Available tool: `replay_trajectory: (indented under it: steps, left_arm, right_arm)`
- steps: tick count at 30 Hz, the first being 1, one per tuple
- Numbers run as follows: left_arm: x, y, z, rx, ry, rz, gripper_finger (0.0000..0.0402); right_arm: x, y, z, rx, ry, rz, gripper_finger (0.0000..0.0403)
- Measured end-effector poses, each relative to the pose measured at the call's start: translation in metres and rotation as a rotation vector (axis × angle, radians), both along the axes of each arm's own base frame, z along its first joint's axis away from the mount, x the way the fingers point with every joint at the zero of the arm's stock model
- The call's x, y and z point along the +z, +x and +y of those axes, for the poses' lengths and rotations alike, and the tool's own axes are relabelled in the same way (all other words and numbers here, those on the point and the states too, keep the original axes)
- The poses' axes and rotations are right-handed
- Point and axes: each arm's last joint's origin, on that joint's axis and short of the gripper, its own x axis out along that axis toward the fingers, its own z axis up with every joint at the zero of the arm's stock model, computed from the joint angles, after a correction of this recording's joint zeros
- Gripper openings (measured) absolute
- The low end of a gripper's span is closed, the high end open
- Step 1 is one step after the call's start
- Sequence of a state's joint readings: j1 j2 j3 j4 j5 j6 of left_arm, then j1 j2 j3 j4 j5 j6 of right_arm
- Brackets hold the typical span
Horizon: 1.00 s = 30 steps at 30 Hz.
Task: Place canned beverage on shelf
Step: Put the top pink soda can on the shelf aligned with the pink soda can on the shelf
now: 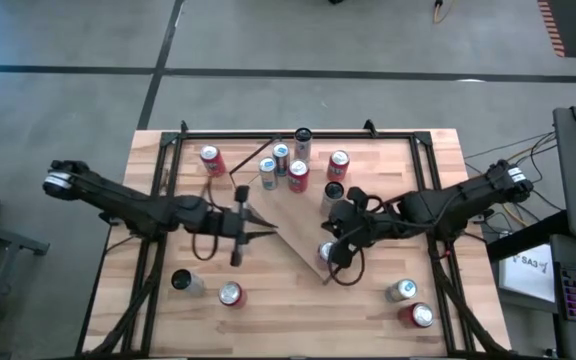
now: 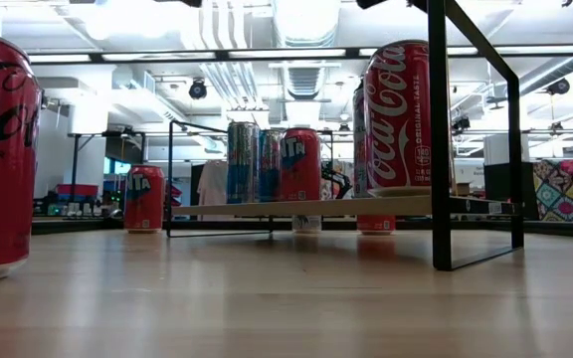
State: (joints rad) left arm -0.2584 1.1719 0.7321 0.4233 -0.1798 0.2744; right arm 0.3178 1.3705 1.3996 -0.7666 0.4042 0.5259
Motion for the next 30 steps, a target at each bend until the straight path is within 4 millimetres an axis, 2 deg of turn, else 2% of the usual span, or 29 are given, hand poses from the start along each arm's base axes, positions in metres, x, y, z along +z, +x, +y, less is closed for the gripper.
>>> replay_trajectory:
  steps: [6,11,21,30]
  left_arm:
    - [0.012,-0.025,0.010,0.098,0.026,-0.074,0.0036]
    - [0.018,-0.039,0.016,0.194,0.062,-0.062,0.0036]
    - [0.023,-0.051,0.021,0.251,0.171,-0.045,0.0036]
    - [0.022,-0.052,0.024,0.342,0.277,-0.018,0.0036]
  right_arm:
    - [0.005,0.006,-0.023,-0.064,-0.011,-0.012,0.0009]
    - [0.009,0.010,-0.050,-0.146,-0.015,-0.015,0.0009]
    - [0.018,0.011,-0.114,-0.314,0.043,-0.042,0.0009]
    - [0.016,0.008,-0.166,-0.404,0.090,-0.055,0.0009]
